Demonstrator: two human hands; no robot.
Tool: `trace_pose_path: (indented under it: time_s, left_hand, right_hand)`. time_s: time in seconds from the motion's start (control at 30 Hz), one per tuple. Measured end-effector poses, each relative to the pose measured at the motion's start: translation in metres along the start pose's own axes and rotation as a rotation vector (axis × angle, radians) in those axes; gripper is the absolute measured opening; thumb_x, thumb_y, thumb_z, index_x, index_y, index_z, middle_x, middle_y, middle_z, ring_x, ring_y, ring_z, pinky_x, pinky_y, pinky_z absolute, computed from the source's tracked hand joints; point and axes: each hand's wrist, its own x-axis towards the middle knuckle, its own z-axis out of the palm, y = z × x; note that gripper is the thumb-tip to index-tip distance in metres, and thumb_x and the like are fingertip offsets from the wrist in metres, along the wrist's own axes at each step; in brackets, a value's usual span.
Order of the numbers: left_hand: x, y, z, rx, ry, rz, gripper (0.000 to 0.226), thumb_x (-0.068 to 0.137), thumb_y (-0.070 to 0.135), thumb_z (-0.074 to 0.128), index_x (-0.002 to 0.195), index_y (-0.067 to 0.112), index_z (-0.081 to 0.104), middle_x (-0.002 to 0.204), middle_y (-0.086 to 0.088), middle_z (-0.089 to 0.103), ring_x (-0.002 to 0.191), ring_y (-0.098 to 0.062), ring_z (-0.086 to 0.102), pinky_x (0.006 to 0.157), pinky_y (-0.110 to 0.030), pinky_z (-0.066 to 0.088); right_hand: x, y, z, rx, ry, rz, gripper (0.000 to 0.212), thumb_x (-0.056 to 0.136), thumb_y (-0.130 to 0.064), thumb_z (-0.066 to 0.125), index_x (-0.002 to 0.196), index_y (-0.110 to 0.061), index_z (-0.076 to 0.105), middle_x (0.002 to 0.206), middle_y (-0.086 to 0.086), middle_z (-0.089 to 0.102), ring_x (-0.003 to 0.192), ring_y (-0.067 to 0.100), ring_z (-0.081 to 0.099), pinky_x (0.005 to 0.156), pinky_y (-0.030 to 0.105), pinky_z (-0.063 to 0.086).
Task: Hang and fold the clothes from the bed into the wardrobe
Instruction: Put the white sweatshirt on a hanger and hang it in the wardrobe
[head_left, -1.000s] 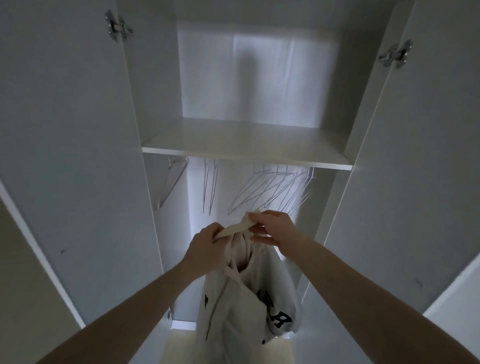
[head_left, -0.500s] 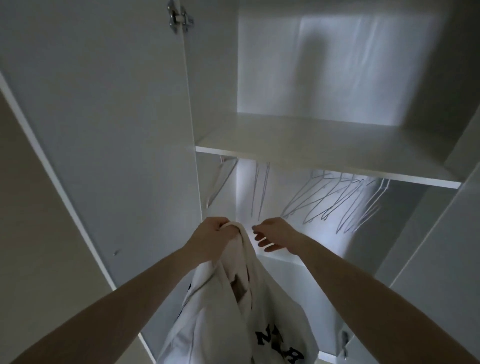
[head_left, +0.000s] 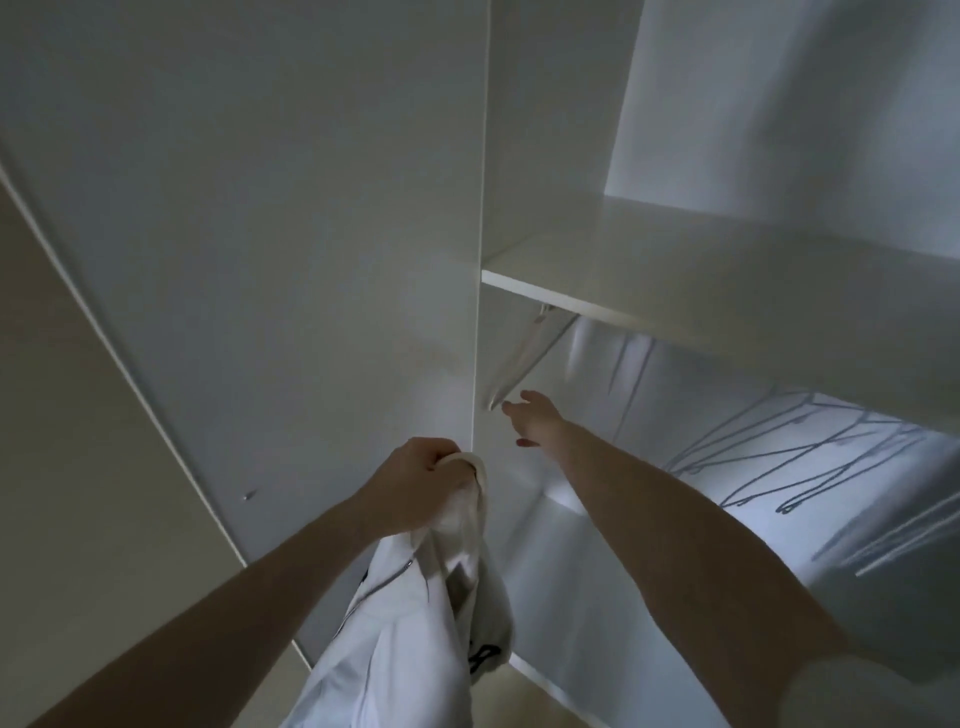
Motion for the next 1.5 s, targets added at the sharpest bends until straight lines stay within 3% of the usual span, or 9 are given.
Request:
trace_pose_path:
  time_s: [0.23, 0.3, 0.4, 0.47, 0.67, 0.93, 1.07, 1.33, 1.5]
  left_hand:
    - [0.011, -0.023, -0.012, 0.057, 0.109, -0.101, 0.031, 0.094, 0.026, 0.056, 0.063, 0.02, 0.058, 0.054, 0.013, 0.051, 0.052, -0.001, 0.046, 0.05, -0.013, 0.036]
    - [0.012, -0.031, -0.011, 0.067, 0.13, -0.12, 0.032, 0.094, 0.027, 0.057, 0.062, 0.021, 0.057, 0.055, 0.012, 0.051, 0.052, -0.002, 0.047, 0.05, -0.014, 0.036]
    - [0.012, -0.039, -0.007, 0.06, 0.137, -0.139, 0.028, 0.093, 0.03, 0.057, 0.068, 0.019, 0.06, 0.058, 0.009, 0.053, 0.053, -0.003, 0.047, 0.051, -0.015, 0.037]
    - [0.013, -0.041, -0.004, 0.057, 0.133, -0.146, 0.027, 0.093, 0.03, 0.056, 0.07, 0.016, 0.06, 0.06, 0.007, 0.053, 0.054, -0.003, 0.046, 0.051, -0.017, 0.037]
    - [0.013, -0.035, -0.004, 0.077, 0.105, -0.148, 0.023, 0.091, 0.027, 0.059, 0.07, 0.018, 0.063, 0.068, -0.002, 0.062, 0.056, -0.002, 0.049, 0.053, -0.017, 0.038]
    - [0.008, -0.022, -0.009, 0.103, 0.065, -0.112, 0.023, 0.09, 0.023, 0.057, 0.069, 0.016, 0.059, 0.062, 0.007, 0.056, 0.057, -0.003, 0.047, 0.054, -0.018, 0.037]
    - [0.006, -0.024, -0.011, 0.089, 0.065, -0.122, 0.024, 0.091, 0.024, 0.058, 0.068, 0.017, 0.06, 0.06, 0.008, 0.055, 0.055, -0.003, 0.047, 0.053, -0.017, 0.037]
    - [0.017, -0.022, -0.005, 0.112, 0.072, -0.113, 0.028, 0.09, 0.021, 0.06, 0.062, 0.021, 0.057, 0.056, 0.011, 0.053, 0.054, -0.004, 0.047, 0.052, -0.017, 0.036]
    - [0.026, -0.028, -0.002, 0.083, 0.078, -0.145, 0.022, 0.089, 0.022, 0.059, 0.07, 0.012, 0.062, 0.059, 0.008, 0.052, 0.055, -0.004, 0.045, 0.053, -0.019, 0.036]
  right_hand:
    - [0.078, -0.008, 0.022, 0.047, -0.011, -0.044, 0.055, 0.106, -0.015, 0.048, 0.156, -0.001, 0.029, 0.151, 0.021, 0.048, 0.133, 0.038, 0.052, 0.111, 0.04, 0.045]
    - [0.095, -0.011, 0.029, 0.14, 0.021, -0.052, 0.051, 0.105, -0.01, 0.051, 0.152, -0.001, 0.035, 0.135, 0.018, 0.059, 0.102, 0.035, 0.064, 0.08, 0.024, 0.053]
    - [0.113, -0.01, 0.038, 0.259, 0.064, 0.003, 0.028, 0.098, 0.0, 0.058, 0.125, 0.0, 0.059, 0.092, 0.018, 0.059, 0.055, 0.017, 0.045, 0.037, 0.019, 0.036]
    - [0.116, -0.009, 0.041, 0.26, 0.147, -0.001, 0.008, 0.099, -0.007, 0.059, 0.101, -0.002, 0.064, 0.092, 0.021, 0.061, 0.06, 0.026, 0.054, 0.047, 0.025, 0.042]
    - [0.106, 0.0, 0.03, 0.119, 0.295, -0.146, 0.035, 0.107, -0.024, 0.049, 0.119, 0.005, 0.066, 0.115, 0.029, 0.07, 0.11, 0.044, 0.067, 0.099, 0.052, 0.051]
    - [0.098, 0.007, -0.004, 0.07, 0.418, -0.07, 0.037, 0.109, -0.019, 0.042, 0.118, 0.008, 0.066, 0.118, 0.028, 0.069, 0.111, 0.043, 0.066, 0.099, 0.046, 0.052]
    - [0.098, 0.011, -0.017, 0.051, 0.509, -0.033, 0.041, 0.103, -0.004, 0.044, 0.144, -0.005, 0.048, 0.142, 0.022, 0.05, 0.122, 0.041, 0.058, 0.104, 0.043, 0.047]
    - [0.11, 0.019, -0.038, -0.768, 0.437, -0.186, 0.055, 0.092, -0.009, 0.064, 0.144, -0.018, 0.05, 0.146, 0.014, 0.034, 0.128, 0.035, 0.042, 0.105, 0.041, 0.045]
    - [0.124, 0.003, -0.017, -0.543, 0.147, -0.284, 0.053, 0.093, 0.003, 0.056, 0.143, -0.016, 0.06, 0.145, 0.012, 0.056, 0.131, 0.027, 0.057, 0.099, 0.028, 0.051]
